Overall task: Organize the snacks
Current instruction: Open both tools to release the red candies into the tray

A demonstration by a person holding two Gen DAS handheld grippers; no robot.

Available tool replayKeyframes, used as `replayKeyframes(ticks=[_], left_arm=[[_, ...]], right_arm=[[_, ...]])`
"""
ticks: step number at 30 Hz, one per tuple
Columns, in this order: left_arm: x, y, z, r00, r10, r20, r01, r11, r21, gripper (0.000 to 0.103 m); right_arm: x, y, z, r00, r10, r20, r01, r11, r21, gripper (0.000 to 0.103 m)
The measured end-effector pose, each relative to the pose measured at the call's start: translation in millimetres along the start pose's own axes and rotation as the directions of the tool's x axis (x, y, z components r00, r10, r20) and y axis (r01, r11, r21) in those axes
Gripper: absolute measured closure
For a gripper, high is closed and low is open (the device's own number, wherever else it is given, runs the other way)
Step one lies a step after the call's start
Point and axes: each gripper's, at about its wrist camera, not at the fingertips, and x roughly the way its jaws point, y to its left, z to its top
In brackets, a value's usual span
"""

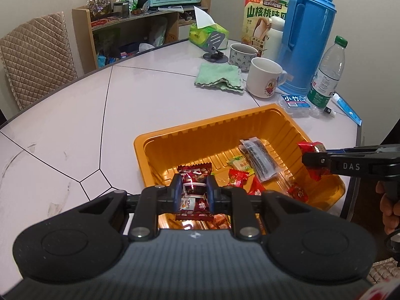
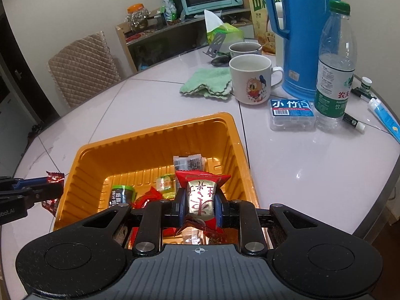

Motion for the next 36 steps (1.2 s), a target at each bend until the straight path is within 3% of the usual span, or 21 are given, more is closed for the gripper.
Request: replayKeyframes(ticks=[9, 16, 36], left_arm=[[5, 4, 3, 1.0, 0.001, -0.009, -0.001, 1.0, -0.003, 0.085], [10, 6, 3, 1.0, 0.003, -0.015, -0.003, 1.0, -0.006, 0.085], [37, 3, 20, 0.999, 0.019, -0.03, -0.018, 0.999, 0.036, 0.085]], right_arm=[[12, -3, 8, 1.0, 0.027, 0.015, -0.027, 0.999, 0.025, 0.078], [11, -5, 8, 0.999, 0.027, 0.028, -0.028, 0.999, 0.033, 0.065], [18, -2, 5, 0.999, 0.047, 0.007, -0.047, 0.997, 0.058, 0.064]])
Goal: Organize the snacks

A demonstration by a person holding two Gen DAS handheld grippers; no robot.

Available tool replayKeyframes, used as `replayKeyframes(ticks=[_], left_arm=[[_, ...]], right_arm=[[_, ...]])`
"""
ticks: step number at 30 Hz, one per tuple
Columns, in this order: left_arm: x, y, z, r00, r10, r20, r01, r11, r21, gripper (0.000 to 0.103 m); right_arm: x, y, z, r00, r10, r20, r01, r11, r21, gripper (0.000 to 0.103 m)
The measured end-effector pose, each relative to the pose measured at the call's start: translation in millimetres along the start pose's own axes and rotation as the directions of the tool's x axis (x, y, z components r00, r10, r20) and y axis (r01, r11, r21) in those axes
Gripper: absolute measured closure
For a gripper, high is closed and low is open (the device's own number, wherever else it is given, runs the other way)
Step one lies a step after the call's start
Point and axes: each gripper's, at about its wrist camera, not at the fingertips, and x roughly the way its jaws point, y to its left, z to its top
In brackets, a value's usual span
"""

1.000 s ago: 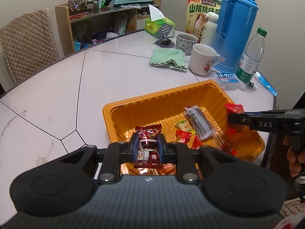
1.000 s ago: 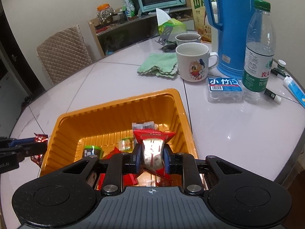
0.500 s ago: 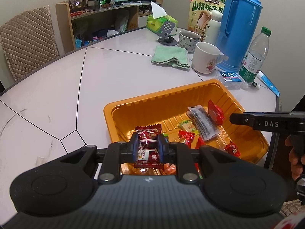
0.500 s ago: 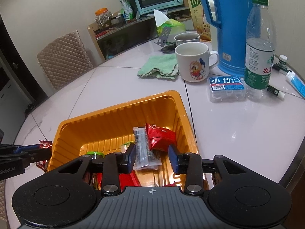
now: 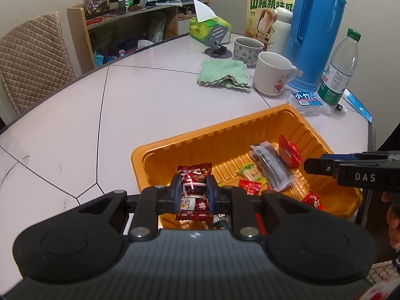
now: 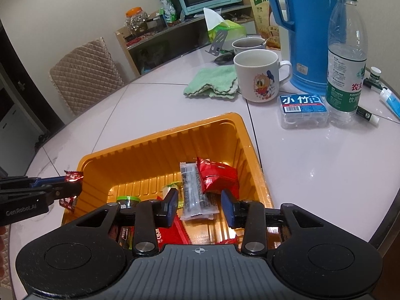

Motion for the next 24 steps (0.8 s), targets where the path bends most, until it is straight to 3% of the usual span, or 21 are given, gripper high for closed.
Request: replayKeyframes(ticks=[9, 10, 11, 13, 24], left_arm=[[12, -5, 11, 1.0, -0.01, -0.001, 0.01, 1.0, 0.026, 0.084], [13, -6, 11, 1.0, -0.009, 0.003, 0.009, 1.0, 0.029, 0.08], [13, -7, 11, 1.0, -0.005, 0.006, 0.005, 0.999, 0.034, 0.067], [12, -8, 10, 1.0, 0.004, 0.019, -0.004, 0.999, 0.034, 0.051], [-7, -4, -13, 1.0, -0.013, -0.007, 0.013, 1.0, -0.024, 0.044]], right_arm=[[0, 3, -1, 1.0, 0.0, 0.001, 0.0, 1.0, -0.004, 0.064], [-1, 3, -1, 1.0, 0.0, 0.002, 0.0, 1.0, -0.002, 0.064], [-1, 3, -2, 1.0, 0.0, 0.002, 0.0, 1.0, 0.0, 0.064], [-2, 4, -3, 1.0, 0.002, 0.002, -0.002, 1.0, 0.001, 0.063], [-16, 9, -19, 1.0, 0.03, 0.009, -0.03, 0.999, 0.011, 0.041]])
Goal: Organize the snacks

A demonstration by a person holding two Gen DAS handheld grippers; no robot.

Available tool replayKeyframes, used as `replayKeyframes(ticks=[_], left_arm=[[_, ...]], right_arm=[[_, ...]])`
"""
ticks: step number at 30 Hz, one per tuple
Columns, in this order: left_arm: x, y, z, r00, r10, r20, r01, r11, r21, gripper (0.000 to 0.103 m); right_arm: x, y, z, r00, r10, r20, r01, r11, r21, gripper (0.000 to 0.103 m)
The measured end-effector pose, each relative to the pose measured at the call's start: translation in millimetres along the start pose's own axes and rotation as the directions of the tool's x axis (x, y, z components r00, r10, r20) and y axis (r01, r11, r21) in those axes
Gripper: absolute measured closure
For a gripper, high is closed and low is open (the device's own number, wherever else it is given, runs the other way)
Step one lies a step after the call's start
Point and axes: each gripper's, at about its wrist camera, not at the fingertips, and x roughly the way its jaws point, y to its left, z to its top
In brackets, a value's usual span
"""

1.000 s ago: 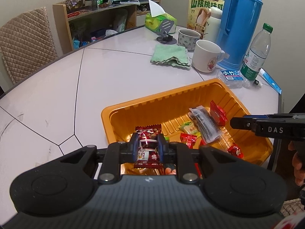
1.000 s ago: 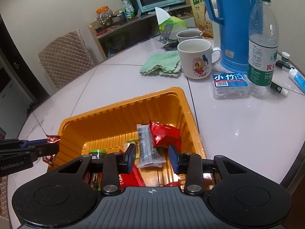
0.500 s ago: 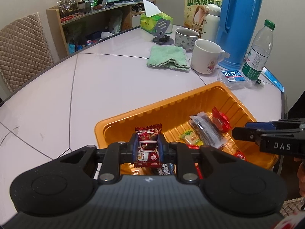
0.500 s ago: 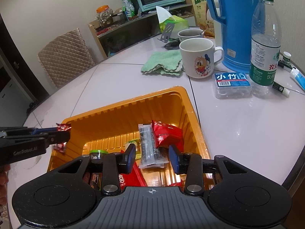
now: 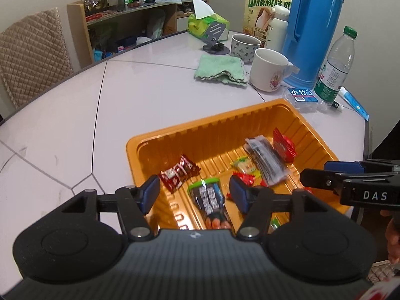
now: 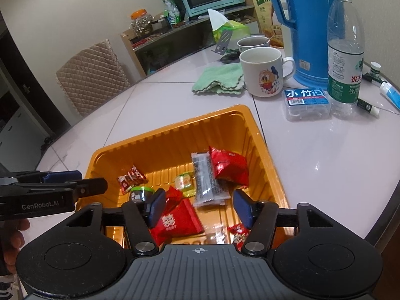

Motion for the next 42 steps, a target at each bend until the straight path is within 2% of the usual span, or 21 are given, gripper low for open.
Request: replayKeyframes(ticks=[12, 14, 17, 21, 31, 42], left_arm=[[-55, -13, -19, 0.998, 0.034, 0.058, -0.03, 0.998, -0.059, 0.029], [-67, -16, -25, 0.997, 0.041, 0.06, -0.036, 0.996, -0.077, 0.023], [-84, -17, -35, 0.997, 0.057, 0.06, -0.05, 0.993, -0.11, 0.022], [-107, -18, -54, 0.994, 0.099, 0.043, -0.092, 0.984, -0.151, 0.022], [-160, -12, -108, 0.983, 0.183, -0.012, -0.18, 0.953, -0.245, 0.022], [-202, 24, -156, 0.972, 0.229, -0.058, -0.236, 0.927, -0.292, 0.022]], right_arm=[[-32, 5, -14, 0.999, 0.015, 0.05, -0.015, 1.0, 0.011, 0.02], [-41, 6, -16, 0.998, 0.027, 0.056, -0.028, 1.0, 0.013, 0.016], [-55, 10, -20, 0.998, 0.044, 0.054, -0.044, 0.999, 0.002, 0.013], [-73, 18, -30, 0.996, 0.076, 0.047, -0.075, 0.997, -0.03, 0.012], [-94, 48, -64, 0.986, 0.16, -0.045, -0.164, 0.981, -0.101, 0.012], [-96, 105, -99, 0.974, 0.176, -0.141, -0.199, 0.964, -0.175, 0.012]])
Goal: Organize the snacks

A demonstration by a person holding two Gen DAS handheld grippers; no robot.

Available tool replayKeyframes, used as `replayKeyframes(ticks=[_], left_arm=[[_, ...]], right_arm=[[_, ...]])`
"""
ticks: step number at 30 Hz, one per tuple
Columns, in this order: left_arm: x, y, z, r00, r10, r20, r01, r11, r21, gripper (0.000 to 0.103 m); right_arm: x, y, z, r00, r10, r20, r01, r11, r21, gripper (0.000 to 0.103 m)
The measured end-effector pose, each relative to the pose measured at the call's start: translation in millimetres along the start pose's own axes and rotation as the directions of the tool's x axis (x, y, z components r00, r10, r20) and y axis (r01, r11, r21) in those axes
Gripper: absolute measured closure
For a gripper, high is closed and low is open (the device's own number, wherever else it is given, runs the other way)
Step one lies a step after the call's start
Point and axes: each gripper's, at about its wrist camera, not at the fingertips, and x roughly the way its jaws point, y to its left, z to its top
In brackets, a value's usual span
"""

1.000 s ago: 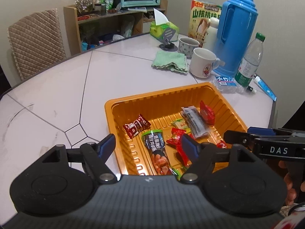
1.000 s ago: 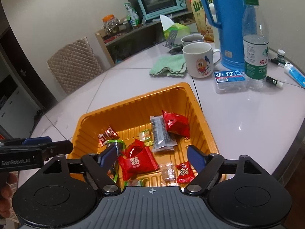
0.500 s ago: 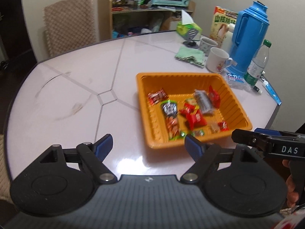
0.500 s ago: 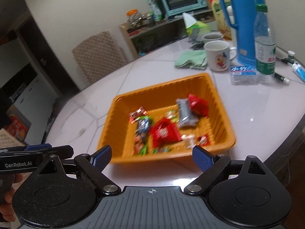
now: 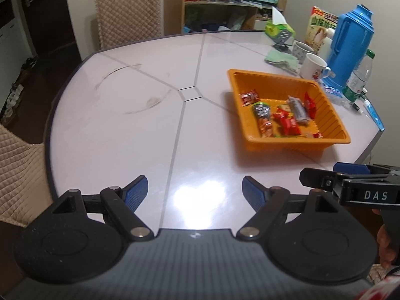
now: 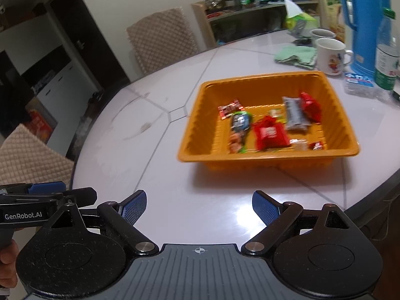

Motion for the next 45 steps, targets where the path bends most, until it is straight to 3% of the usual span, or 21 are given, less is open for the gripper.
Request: replayKeyframes(ticks=[17, 32, 45], left_arm=[[-35, 89, -43, 0.999, -0.025, -0.031, 0.024, 0.999, -0.032, 0.022], [-50, 113, -59, 0.998, -0.051, -0.022, 0.05, 0.998, -0.03, 0.022], [-52, 112, -60, 0.998, -0.06, -0.016, 0.06, 0.998, -0.017, 0.022]], right_arm=[[15, 102, -38, 0.998, -0.027, -0.05, 0.025, 0.999, -0.041, 0.012], [18, 131, -57, 0.996, -0.061, -0.065, 0.058, 0.997, -0.049, 0.012], [16, 133, -59, 0.996, -0.071, -0.06, 0.069, 0.997, -0.041, 0.012]])
